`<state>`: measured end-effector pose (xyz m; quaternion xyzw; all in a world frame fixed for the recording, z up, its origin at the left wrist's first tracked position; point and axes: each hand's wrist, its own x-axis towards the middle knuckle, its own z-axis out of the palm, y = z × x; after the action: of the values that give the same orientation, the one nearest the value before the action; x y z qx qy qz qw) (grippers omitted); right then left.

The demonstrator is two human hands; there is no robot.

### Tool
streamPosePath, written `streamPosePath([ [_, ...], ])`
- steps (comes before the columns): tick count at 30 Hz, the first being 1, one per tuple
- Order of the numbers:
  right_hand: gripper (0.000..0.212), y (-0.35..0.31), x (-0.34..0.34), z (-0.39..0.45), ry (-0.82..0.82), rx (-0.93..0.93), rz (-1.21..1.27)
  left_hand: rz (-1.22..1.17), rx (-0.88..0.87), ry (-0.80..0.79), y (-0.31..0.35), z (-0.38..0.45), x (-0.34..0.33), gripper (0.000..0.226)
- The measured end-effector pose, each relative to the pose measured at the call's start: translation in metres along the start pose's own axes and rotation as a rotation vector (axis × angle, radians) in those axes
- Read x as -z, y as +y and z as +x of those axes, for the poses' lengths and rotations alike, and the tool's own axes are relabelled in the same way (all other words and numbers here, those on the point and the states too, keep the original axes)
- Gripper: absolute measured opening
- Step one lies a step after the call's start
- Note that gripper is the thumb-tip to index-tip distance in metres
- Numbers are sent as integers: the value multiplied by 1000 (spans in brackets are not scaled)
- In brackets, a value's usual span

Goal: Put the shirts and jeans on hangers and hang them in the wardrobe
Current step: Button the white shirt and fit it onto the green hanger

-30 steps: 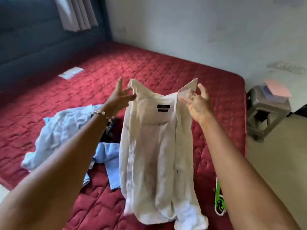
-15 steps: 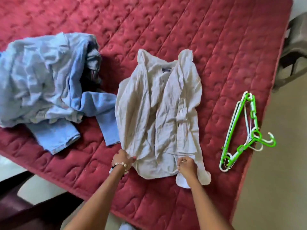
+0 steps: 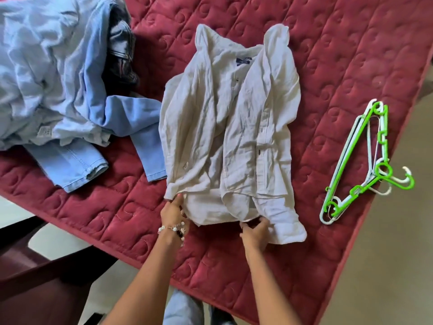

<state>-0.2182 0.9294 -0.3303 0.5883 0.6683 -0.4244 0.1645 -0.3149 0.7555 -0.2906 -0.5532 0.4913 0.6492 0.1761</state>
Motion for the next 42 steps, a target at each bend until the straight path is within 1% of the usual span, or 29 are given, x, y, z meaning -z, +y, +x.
streamPosePath([
  [1,64,-4,-4,-5,72,45,20,11,-62,54,0,-3,1,15],
  [2,70,-6,-8,-7,123,75,57,62,-139,108,-1,-1,3,19],
  [3,68,-11,-9,-11,136,79,115,127,-202,164,-1,-1,6,23],
  [4,60,-14,-9,-12,143,64,205,201,-245,181,-2,2,10,25],
  [6,39,-18,-5,-9,106,-26,518,229,-275,58,-4,5,19,27],
  [7,37,-20,-1,-8,35,-71,687,213,-268,-28,-5,6,22,39],
  [8,40,-22,5,-7,-50,-104,831,246,-257,-108,-6,9,26,54],
  [9,45,-22,9,-6,-134,-110,872,364,-270,-173,-8,9,27,65],
  [10,47,-22,13,-6,-209,-101,840,556,-306,-201,-11,10,28,69],
  [11,44,-23,14,-7,-259,-76,728,785,-355,-166,-14,9,27,68],
  [12,37,-22,12,-5,-269,-19,561,983,-395,-94,-16,8,26,64],
  [13,27,-22,10,-5,-255,43,414,1056,-427,-18,-16,13,24,57],
  [14,18,-20,11,-4,-231,75,341,1018,-422,37,-11,9,20,52],
  [15,16,-21,13,-3,-205,76,364,916,-399,66,-5,9,16,49],
  [17,18,-24,23,0,-223,-8,618,579,-299,38,10,10,9,41],
  [19,25,-28,36,2,-269,-93,894,276,-212,-14,21,13,4,15],
  [20,27,-28,41,4,-272,-109,993,182,-177,-25,25,13,3,10],
  [21,28,-29,46,4,-266,-129,1077,115,-146,-42,26,14,4,11],
  [23,29,-30,52,4,-233,-136,1224,101,-120,-48,25,13,7,19],
  [25,34,-33,59,1,-197,-146,1327,191,-131,-16,22,7,14,28],
  [27,41,-38,66,-5,-216,-174,1378,280,-92,-13,18,-2,17,29],
  [28,40,-42,67,-9,-249,-185,1385,281,-27,-51,15,-6,18,27],
  [30,34,-46,70,-19,-304,-211,1330,92,155,-169,7,-13,18,19],
  [32,38,-47,72,-33,-373,-241,1200,-8,234,-259,2,-18,14,10],
  [34,37,-48,78,-48,-429,-249,1135,51,221,-378,3,-26,5,15],
  [36,37,-45,86,-58,-483,-235,1131,179,158,-388,2,-37,-6,21],
  [38,38,-40,93,-64,-534,-210,1167,280,75,-310,3,-46,-14,20],
  [40,34,-33,99,-66,-585,-156,1214,380,-92,-155,0,-55,-18,9],
  [42,29,-29,102,-65,-627,-114,1249,400,-283,62,-3,-59,-20,37],
])
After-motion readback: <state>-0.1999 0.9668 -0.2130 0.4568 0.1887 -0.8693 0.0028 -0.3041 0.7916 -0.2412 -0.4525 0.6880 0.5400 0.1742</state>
